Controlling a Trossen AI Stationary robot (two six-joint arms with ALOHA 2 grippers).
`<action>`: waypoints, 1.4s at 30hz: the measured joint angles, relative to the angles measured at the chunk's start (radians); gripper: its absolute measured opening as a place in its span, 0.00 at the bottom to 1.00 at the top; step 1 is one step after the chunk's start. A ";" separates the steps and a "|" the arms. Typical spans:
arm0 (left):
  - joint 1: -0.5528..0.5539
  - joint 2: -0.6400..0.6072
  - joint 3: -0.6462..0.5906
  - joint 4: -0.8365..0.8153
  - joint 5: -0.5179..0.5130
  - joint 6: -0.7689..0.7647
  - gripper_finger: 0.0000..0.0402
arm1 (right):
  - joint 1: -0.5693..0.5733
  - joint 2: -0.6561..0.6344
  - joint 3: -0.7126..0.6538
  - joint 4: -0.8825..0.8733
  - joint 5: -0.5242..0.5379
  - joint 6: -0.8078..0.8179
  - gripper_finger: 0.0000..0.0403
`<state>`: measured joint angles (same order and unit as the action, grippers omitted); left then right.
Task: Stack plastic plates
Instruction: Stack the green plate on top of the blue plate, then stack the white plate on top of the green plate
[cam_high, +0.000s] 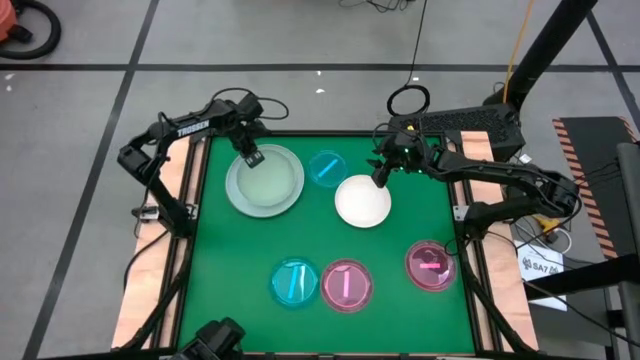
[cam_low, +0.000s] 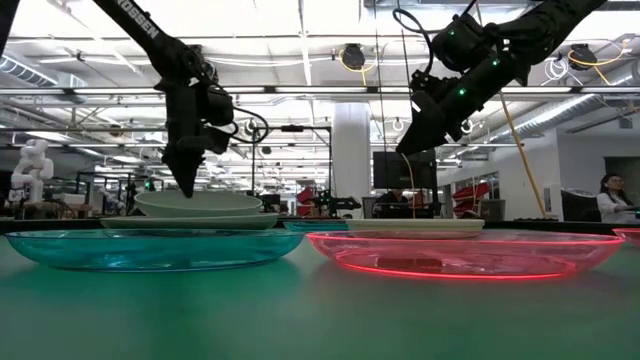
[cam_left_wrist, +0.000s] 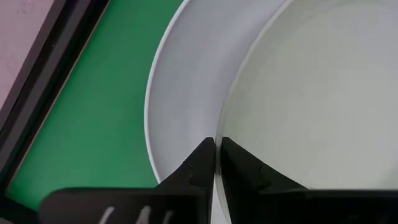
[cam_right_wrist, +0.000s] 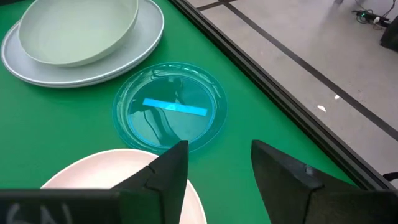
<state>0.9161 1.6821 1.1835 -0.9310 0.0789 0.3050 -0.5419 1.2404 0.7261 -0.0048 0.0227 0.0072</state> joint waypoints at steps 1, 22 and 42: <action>0.000 0.000 0.000 0.000 0.000 0.000 0.08 | 0.000 0.000 0.000 0.000 0.000 0.003 0.42; -0.125 -0.113 0.000 0.136 -0.001 -0.067 0.09 | 0.000 0.000 0.000 0.006 0.002 0.123 0.42; -0.432 -0.699 -0.391 0.691 0.027 0.027 0.09 | 0.265 0.000 0.000 -0.126 0.003 0.689 0.42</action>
<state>0.4843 0.9830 0.7925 -0.2398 0.1062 0.3321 -0.2769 1.2404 0.7261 -0.1303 0.0258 0.6962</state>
